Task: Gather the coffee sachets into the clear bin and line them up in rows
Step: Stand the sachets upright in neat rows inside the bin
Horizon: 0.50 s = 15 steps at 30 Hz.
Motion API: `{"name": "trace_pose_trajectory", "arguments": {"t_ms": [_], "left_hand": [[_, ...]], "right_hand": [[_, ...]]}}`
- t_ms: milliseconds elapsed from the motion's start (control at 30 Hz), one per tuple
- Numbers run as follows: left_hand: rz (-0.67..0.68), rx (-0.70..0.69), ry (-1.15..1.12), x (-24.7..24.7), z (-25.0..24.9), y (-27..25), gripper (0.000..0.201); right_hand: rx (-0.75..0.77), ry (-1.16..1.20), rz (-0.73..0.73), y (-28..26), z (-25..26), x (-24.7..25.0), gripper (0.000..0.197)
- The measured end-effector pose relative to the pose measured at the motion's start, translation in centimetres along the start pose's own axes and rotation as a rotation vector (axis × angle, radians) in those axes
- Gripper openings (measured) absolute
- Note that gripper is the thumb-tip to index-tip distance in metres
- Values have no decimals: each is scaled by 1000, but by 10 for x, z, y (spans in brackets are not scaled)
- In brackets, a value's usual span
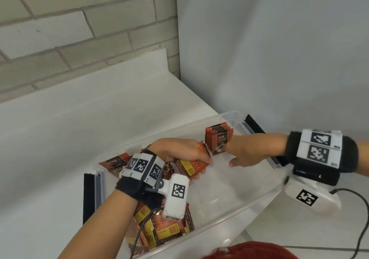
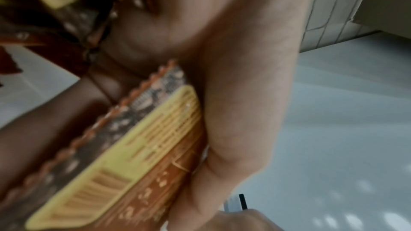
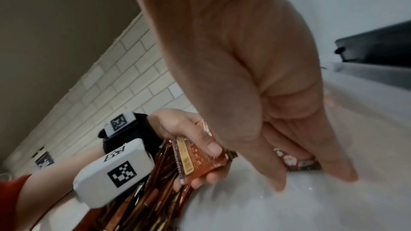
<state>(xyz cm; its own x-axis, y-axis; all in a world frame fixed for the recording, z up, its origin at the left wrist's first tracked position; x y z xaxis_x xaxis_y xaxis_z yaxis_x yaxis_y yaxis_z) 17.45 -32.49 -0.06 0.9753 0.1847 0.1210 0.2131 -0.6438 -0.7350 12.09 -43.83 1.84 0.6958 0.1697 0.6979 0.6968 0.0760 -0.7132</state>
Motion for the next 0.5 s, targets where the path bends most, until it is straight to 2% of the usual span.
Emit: {"name": "trace_pose_trajectory", "arguments": {"t_ms": [133, 500], "left_hand": [[-25, 7, -22, 5, 2, 0, 22], [9, -14, -21, 0, -2, 1, 14]], "right_hand": [[-28, 52, -45, 2, -3, 5, 40], [-47, 50, -43, 5, -6, 9, 37]]}}
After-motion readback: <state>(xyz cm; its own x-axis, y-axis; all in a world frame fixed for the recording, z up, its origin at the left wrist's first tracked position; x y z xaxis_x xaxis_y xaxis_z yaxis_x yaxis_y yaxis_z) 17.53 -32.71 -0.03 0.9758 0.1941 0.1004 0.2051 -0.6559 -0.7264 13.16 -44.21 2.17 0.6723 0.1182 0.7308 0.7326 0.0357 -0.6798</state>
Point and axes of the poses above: each hand's wrist, its own y-axis towards the middle knuckle, its own x-axis out of the back of the hand, z = x × y, the point moved 6 cm from there along y, towards the middle knuckle, and after that the axes turned 5 degrees about -y, right-handed, at the moved point
